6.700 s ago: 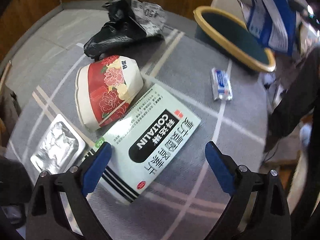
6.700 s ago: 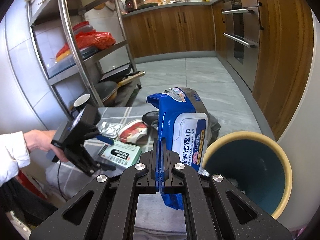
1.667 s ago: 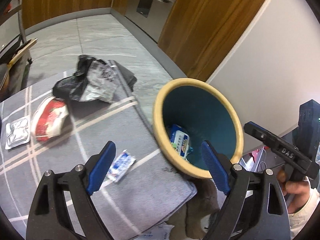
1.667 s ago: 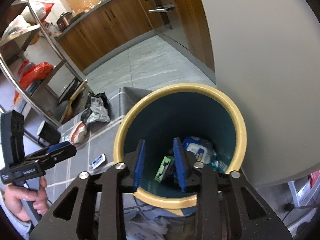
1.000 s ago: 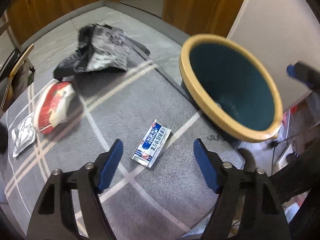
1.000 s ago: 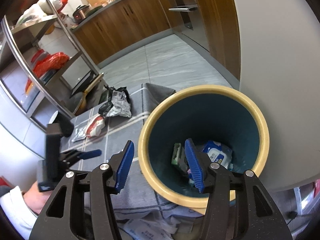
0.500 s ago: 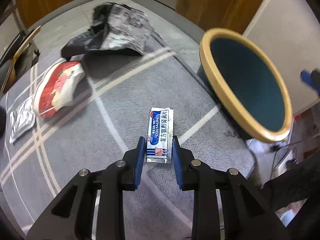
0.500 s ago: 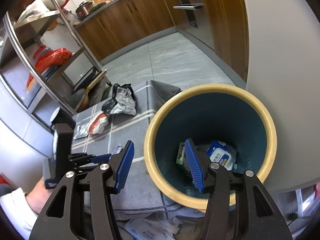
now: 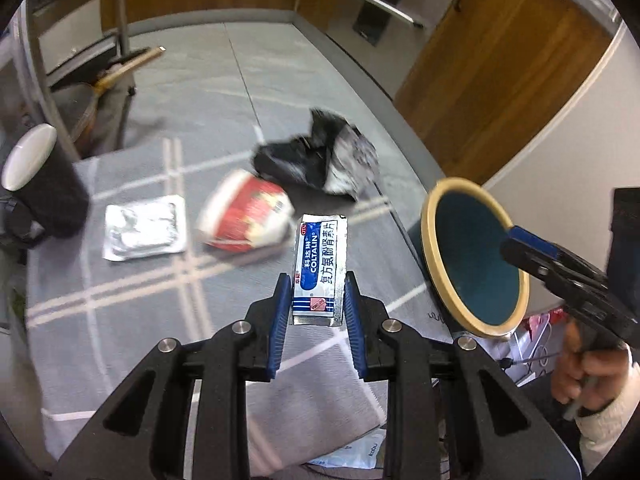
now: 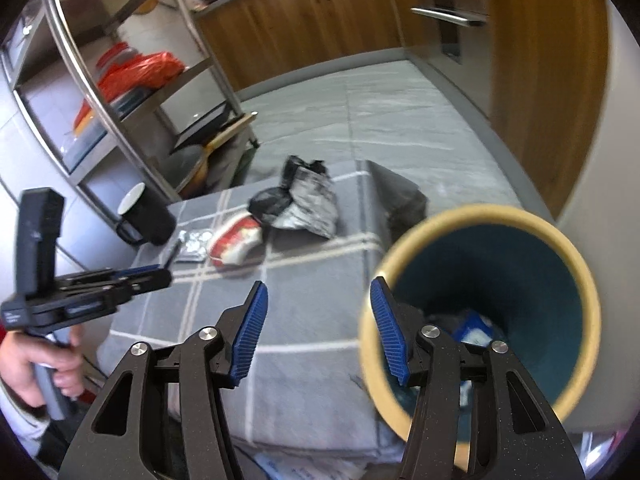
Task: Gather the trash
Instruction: 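Grasp the black plastic bag with the right gripper while the left gripper holds the carton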
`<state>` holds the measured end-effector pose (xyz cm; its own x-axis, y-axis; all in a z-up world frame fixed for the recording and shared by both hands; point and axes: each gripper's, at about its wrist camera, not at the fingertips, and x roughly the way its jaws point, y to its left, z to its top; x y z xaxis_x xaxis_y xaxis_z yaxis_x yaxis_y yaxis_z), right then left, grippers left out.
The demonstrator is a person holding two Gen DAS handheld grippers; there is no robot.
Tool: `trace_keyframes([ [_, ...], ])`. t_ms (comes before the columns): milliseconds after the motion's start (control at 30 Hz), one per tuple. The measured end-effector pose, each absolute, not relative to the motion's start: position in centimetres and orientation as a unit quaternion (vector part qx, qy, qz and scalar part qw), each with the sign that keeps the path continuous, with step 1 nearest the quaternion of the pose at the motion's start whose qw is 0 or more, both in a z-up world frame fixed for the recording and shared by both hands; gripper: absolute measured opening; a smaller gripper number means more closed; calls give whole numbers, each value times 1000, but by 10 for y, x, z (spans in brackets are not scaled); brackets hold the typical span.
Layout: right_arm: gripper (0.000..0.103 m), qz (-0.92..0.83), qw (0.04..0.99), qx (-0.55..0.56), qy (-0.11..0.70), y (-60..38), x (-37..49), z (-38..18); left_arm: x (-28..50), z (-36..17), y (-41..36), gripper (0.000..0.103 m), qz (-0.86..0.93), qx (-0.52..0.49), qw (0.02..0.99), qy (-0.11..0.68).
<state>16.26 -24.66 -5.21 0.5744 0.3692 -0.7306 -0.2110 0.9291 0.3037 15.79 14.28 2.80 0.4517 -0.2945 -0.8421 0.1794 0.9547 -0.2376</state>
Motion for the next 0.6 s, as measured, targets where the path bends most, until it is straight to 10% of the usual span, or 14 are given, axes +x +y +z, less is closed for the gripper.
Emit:
trace_keyframes([
  [600,73,162,859,128,469,-197,309,-95,169,57,177,21,-138,-97,869,465],
])
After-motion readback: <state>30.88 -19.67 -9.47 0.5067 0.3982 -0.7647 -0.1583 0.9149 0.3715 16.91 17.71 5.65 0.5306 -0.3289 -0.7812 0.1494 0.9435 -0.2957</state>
